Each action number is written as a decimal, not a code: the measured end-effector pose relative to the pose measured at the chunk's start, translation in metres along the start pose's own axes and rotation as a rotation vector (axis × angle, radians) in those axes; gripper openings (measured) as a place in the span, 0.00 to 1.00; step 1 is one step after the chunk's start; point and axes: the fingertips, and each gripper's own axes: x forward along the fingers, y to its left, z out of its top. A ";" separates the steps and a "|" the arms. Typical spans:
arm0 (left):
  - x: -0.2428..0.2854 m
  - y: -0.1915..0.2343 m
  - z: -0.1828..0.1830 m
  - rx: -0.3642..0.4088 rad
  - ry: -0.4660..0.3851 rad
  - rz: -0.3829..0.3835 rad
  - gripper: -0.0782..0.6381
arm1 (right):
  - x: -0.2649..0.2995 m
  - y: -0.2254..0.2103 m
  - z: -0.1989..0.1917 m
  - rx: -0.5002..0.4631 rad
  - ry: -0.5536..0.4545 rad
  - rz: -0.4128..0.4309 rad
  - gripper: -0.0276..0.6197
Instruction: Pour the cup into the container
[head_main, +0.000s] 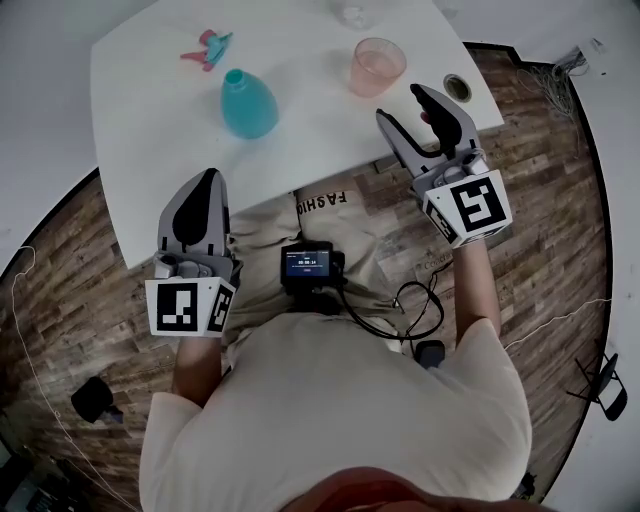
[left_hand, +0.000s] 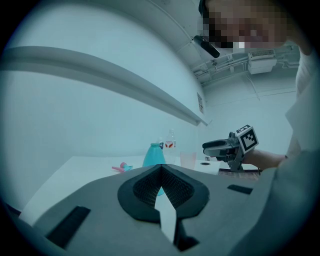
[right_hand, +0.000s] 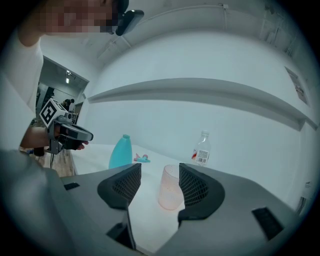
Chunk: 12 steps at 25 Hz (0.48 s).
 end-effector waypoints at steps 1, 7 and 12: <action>0.000 -0.001 -0.001 0.001 0.004 -0.001 0.13 | 0.001 -0.001 -0.001 0.000 0.006 0.005 0.38; 0.004 -0.003 -0.002 0.014 0.019 0.001 0.13 | 0.007 -0.013 -0.009 0.012 0.015 0.026 0.40; 0.004 -0.008 -0.004 0.022 0.030 -0.004 0.13 | 0.009 -0.019 -0.018 0.035 0.024 0.040 0.40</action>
